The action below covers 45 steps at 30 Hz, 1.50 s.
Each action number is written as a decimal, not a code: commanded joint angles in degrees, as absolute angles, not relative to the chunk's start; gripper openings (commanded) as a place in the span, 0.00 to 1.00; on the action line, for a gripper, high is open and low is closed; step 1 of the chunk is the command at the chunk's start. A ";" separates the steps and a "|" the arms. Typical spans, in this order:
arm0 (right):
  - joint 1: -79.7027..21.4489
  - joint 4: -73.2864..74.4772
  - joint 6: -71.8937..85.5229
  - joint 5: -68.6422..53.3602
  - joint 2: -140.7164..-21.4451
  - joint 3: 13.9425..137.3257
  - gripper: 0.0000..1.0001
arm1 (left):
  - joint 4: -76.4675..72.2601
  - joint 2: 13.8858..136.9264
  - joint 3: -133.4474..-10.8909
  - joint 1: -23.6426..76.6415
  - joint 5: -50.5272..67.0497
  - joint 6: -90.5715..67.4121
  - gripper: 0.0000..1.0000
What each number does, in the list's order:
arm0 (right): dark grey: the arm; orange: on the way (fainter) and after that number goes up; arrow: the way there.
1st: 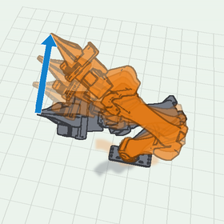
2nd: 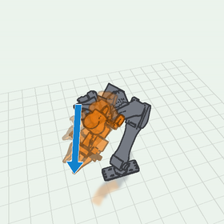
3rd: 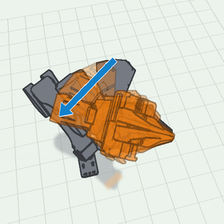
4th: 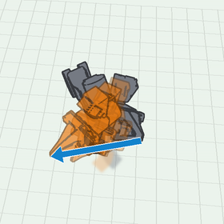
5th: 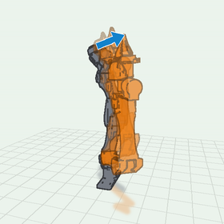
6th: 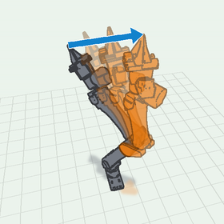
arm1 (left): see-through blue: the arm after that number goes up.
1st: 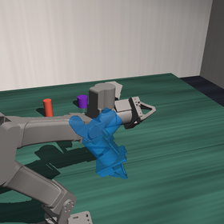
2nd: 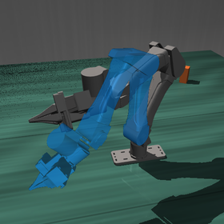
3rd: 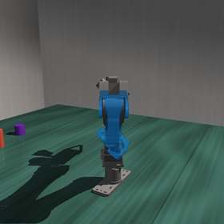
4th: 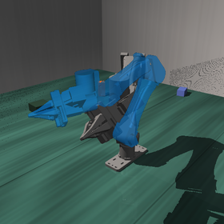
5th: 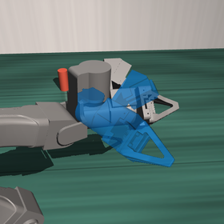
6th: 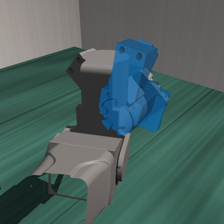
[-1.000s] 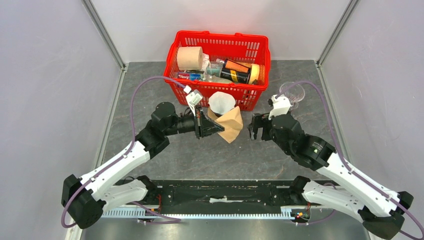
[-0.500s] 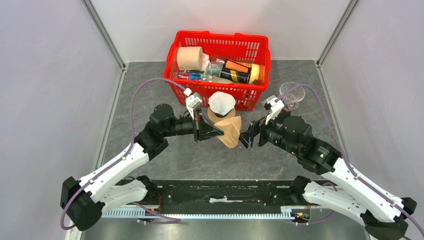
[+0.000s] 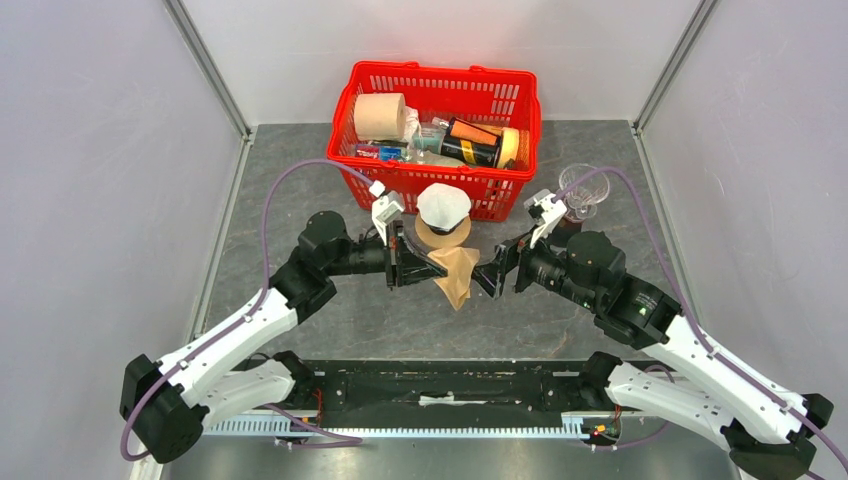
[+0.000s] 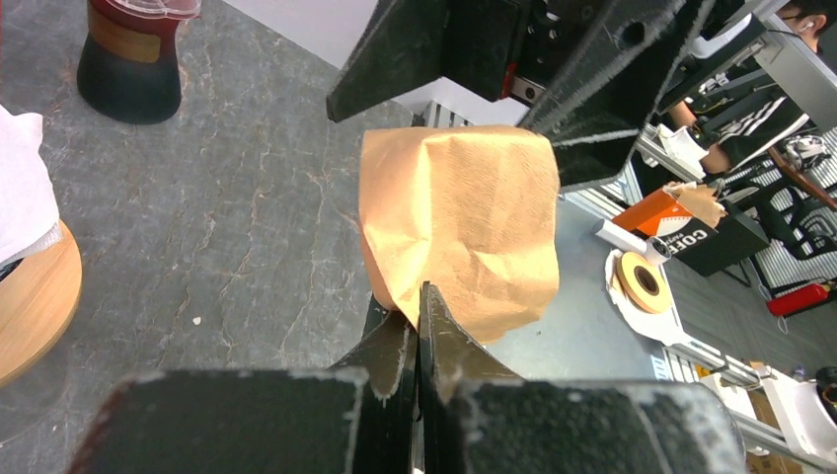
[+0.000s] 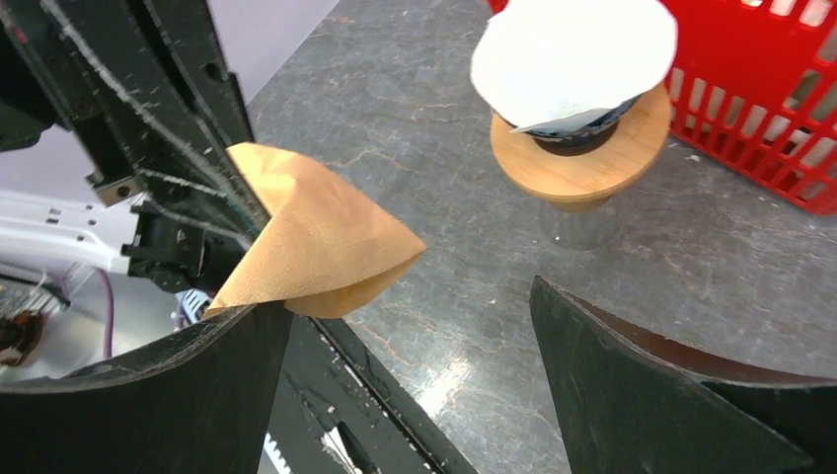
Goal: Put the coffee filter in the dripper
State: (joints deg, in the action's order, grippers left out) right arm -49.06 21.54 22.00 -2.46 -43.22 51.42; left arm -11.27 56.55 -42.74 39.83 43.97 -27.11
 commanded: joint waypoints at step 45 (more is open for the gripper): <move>-49.04 33.75 21.03 2.66 -42.56 59.25 0.97 | -11.26 54.98 -43.25 39.64 43.30 -22.63 0.02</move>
State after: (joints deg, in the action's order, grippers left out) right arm -49.01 33.87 22.28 3.62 -42.61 56.47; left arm -11.94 54.83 -41.89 39.83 43.86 -25.34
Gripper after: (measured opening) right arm 0.968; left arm 0.031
